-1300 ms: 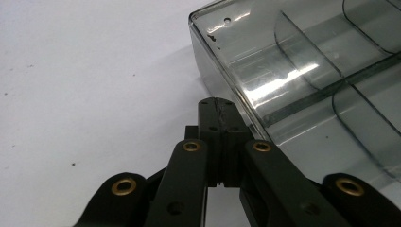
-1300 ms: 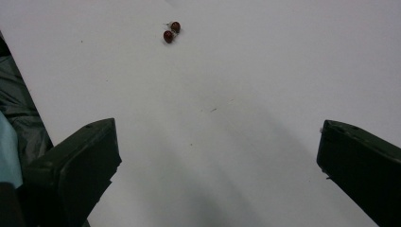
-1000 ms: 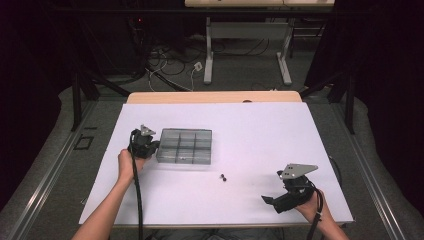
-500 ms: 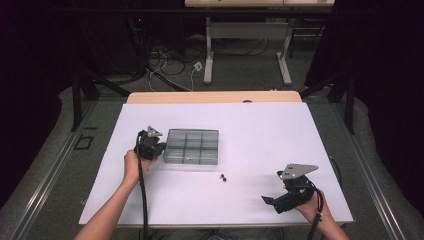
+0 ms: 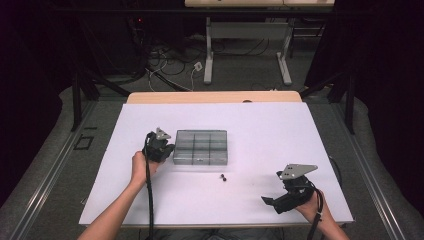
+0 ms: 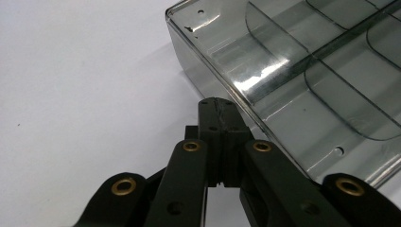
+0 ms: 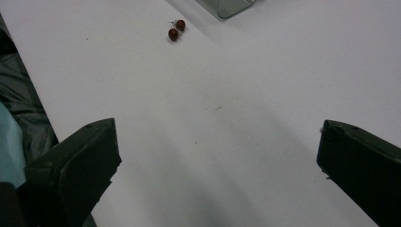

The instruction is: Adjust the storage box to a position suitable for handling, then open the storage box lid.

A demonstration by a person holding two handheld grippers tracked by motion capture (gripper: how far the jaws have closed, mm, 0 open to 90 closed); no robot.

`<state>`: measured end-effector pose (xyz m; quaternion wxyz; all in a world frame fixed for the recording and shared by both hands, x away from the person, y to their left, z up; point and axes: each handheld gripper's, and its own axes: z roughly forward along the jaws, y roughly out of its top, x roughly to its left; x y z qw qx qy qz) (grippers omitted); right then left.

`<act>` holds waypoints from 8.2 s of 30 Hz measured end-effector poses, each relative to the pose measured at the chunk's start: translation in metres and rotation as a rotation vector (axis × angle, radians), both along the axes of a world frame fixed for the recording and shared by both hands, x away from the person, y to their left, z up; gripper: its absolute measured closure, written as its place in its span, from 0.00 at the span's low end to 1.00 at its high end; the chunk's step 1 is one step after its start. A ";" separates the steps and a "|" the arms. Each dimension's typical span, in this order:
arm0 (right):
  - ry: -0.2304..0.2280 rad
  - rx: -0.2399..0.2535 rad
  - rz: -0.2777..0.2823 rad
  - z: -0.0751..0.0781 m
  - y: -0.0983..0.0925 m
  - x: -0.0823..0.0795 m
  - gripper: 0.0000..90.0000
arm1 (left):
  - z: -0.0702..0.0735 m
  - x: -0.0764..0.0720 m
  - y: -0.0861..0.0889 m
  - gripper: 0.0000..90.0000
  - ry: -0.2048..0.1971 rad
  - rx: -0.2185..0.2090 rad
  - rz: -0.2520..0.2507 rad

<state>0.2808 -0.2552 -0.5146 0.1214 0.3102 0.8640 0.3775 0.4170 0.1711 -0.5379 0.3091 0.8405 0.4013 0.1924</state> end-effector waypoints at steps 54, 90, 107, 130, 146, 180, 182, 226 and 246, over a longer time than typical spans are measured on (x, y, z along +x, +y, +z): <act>0.012 -0.003 0.002 -0.001 0.000 0.000 0.00 | 0.015 -0.011 -0.018 0.56 -0.018 -0.040 -0.046; 0.020 0.002 -0.017 -0.004 -0.004 -0.001 0.00 | 0.035 -0.095 0.008 0.00 -0.011 -0.055 -0.097; 0.026 -0.024 0.003 -0.006 0.006 0.005 0.00 | 0.033 -0.121 0.004 0.00 -0.010 -0.076 -0.142; 0.039 0.002 0.016 -0.005 0.012 0.002 0.00 | 0.031 -0.132 0.007 0.00 -0.017 -0.070 -0.163; 0.059 0.005 0.036 -0.004 0.023 0.005 0.00 | 0.031 -0.132 0.012 0.00 -0.017 -0.069 -0.149; 0.049 -0.021 0.087 0.001 0.105 0.047 0.00 | 0.027 -0.128 0.017 0.00 -0.021 -0.071 -0.132; 0.054 -0.021 0.100 0.002 0.109 0.047 0.02 | 0.026 -0.127 0.017 0.00 -0.029 -0.073 -0.130; 0.101 -0.002 -0.066 -0.013 0.146 0.087 0.79 | 0.024 -0.124 0.016 0.00 0.008 -0.091 -0.137; 0.120 0.062 -0.115 -0.021 0.137 0.088 0.91 | 0.023 -0.122 0.017 0.00 0.004 -0.080 -0.134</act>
